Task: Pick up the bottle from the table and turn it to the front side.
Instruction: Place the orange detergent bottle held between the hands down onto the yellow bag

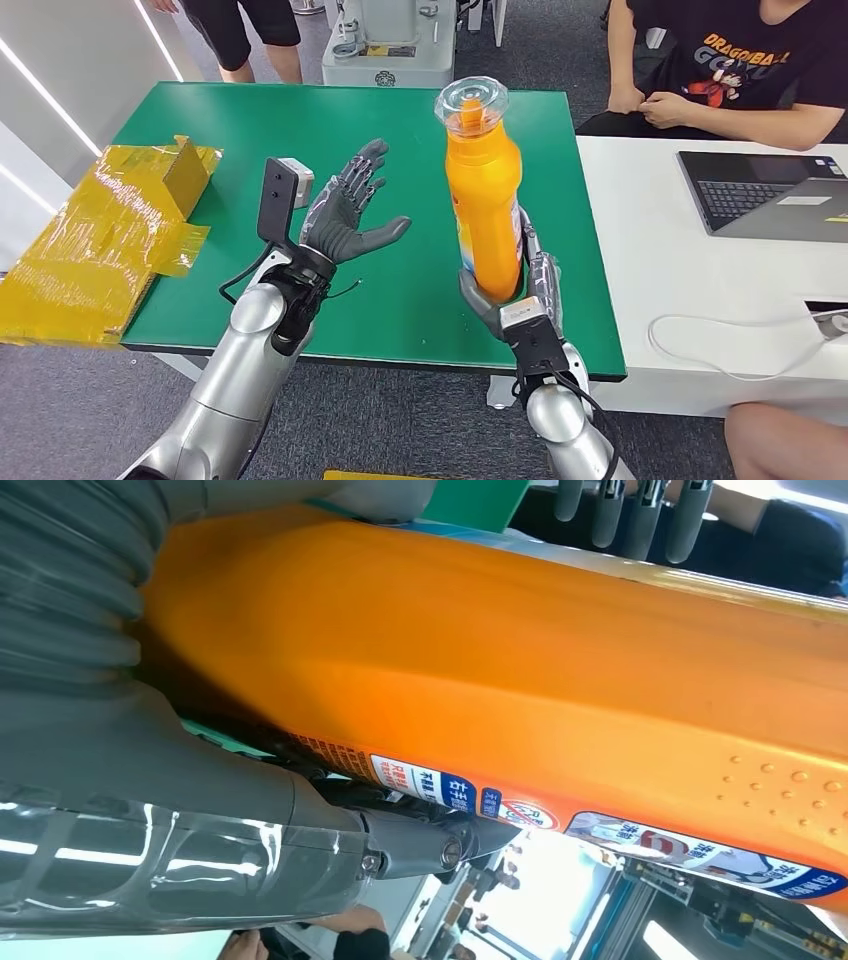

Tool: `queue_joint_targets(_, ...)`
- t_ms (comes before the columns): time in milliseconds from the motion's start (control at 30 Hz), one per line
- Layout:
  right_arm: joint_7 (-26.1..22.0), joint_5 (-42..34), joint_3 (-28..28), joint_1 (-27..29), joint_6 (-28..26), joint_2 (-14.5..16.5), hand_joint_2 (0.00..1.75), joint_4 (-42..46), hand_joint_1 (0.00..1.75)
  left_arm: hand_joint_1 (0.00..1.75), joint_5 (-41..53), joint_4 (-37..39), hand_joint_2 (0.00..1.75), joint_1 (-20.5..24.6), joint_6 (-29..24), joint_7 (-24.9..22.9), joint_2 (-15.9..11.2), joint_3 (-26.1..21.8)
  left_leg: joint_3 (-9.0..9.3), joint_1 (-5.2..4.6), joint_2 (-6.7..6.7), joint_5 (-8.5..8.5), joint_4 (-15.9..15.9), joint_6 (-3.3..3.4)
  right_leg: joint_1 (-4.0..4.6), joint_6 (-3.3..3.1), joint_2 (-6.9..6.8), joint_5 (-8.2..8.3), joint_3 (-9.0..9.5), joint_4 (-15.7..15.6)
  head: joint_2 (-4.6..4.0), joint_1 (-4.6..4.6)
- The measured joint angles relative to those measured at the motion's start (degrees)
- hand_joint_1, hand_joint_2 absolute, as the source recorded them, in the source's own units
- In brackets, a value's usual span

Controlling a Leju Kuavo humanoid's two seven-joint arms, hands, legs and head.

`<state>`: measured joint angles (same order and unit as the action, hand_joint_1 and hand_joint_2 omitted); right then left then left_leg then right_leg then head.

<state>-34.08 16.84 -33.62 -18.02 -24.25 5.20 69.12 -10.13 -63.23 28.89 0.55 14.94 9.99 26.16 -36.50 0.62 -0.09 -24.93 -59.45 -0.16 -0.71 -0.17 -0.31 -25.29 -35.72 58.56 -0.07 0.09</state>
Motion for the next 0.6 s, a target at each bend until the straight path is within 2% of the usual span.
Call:
queue_joint_targets(233,0.0,0.0,0.5,0.0,0.0,0.0,1.75,-0.4,1.75,0.00,-0.6,0.0,1.75,0.0,0.3,0.2,0.2,0.0,0.00,0.00,0.00,0.00,0.0,0.00,0.00,0.00,-0.01,0.00,0.00,0.0,0.00,0.00)
queue_joint_targets(600,-0.5,0.3,0.5,0.2,-0.7,0.0,1.75,-1.6,1.75,0.00,-4.7,-0.6,1.75,-0.4,1.3,-0.1,3.6,0.3,-0.01,0.00,-0.02,0.00,0.0,0.00,0.00,0.00,-0.02,0.00,0.00,0.0,0.00,0.00)
